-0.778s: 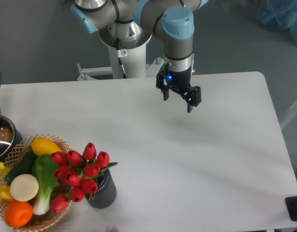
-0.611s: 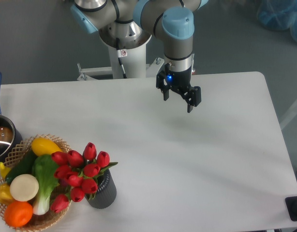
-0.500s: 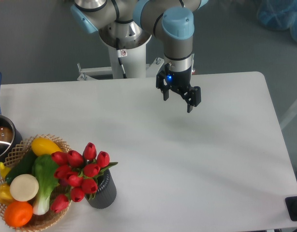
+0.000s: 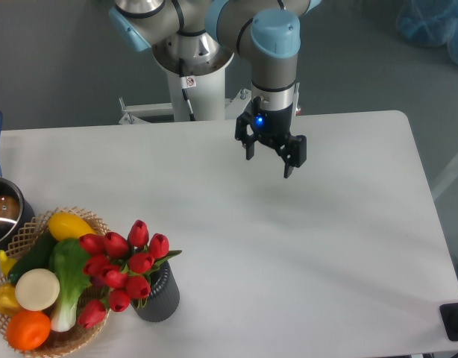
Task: Pick up the flowers from the vase
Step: 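Move the open gripper from above the table toward the tulip vase, then lower the open gripper around the red tulip stems above the black vase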
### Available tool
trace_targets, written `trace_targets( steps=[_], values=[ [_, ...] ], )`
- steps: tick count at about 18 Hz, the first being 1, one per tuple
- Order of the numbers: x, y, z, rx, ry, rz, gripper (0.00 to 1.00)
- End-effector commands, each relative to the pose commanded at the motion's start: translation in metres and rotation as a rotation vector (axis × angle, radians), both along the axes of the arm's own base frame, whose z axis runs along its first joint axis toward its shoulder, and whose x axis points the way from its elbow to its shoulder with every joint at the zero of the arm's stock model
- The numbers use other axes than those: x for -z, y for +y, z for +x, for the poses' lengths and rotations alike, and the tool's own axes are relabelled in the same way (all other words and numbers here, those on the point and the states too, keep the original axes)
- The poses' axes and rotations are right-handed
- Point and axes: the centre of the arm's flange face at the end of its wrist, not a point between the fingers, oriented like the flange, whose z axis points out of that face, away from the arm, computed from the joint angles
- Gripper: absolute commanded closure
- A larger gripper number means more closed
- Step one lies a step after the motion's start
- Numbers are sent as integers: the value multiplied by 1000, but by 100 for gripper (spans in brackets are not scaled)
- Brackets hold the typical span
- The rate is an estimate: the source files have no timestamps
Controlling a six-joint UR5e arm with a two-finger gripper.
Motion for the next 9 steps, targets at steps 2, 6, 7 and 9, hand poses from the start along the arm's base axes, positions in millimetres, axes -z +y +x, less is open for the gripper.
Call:
trace_targets(
  steps=[2, 6, 7, 9],
  values=[
    [-14, 11, 2, 28, -17, 97, 0],
    [-22, 54, 15, 104, -117, 231, 0],
    [-22, 68, 17, 124, -142, 254, 0],
    [-19, 99, 22, 154, -196, 282, 0]
  ],
)
